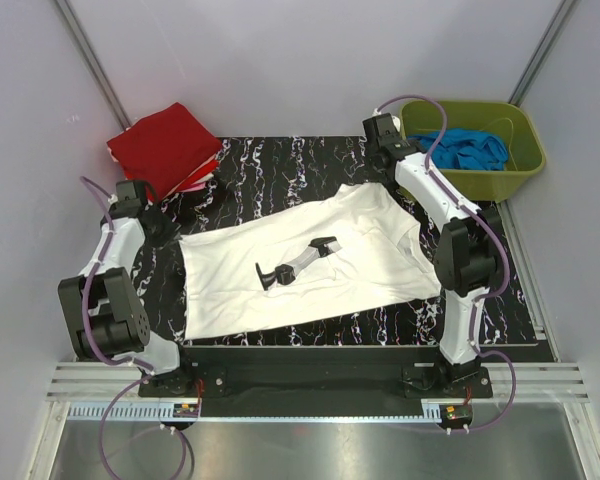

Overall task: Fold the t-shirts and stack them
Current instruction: Fold the tshirt

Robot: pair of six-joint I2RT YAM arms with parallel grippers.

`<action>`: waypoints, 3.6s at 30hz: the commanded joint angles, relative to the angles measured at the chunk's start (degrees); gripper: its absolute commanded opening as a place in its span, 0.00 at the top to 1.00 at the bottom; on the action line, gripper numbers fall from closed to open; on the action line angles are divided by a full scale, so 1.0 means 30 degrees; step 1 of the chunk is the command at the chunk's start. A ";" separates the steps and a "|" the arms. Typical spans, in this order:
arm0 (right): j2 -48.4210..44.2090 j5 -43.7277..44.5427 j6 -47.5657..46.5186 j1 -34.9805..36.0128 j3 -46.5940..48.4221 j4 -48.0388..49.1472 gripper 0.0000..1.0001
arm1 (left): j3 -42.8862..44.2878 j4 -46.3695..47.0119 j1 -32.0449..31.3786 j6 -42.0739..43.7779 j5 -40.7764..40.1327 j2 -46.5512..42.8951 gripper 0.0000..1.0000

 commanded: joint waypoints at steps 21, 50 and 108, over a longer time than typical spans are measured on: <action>-0.4571 0.1414 0.1511 -0.0210 -0.5094 0.0269 1.00 | 0.0241 -0.1480 0.1690 0.1744 0.1142 -0.2224 1.00; -0.9347 0.1913 0.5613 -0.2054 -1.4887 0.0152 0.16 | -0.4602 -0.4409 0.1690 -0.2065 -0.3161 -1.4384 0.67; 1.8390 -1.1856 1.0739 -0.0620 1.6954 0.4046 0.30 | -1.2301 0.4096 -1.7557 -1.0881 0.6567 -0.8631 0.78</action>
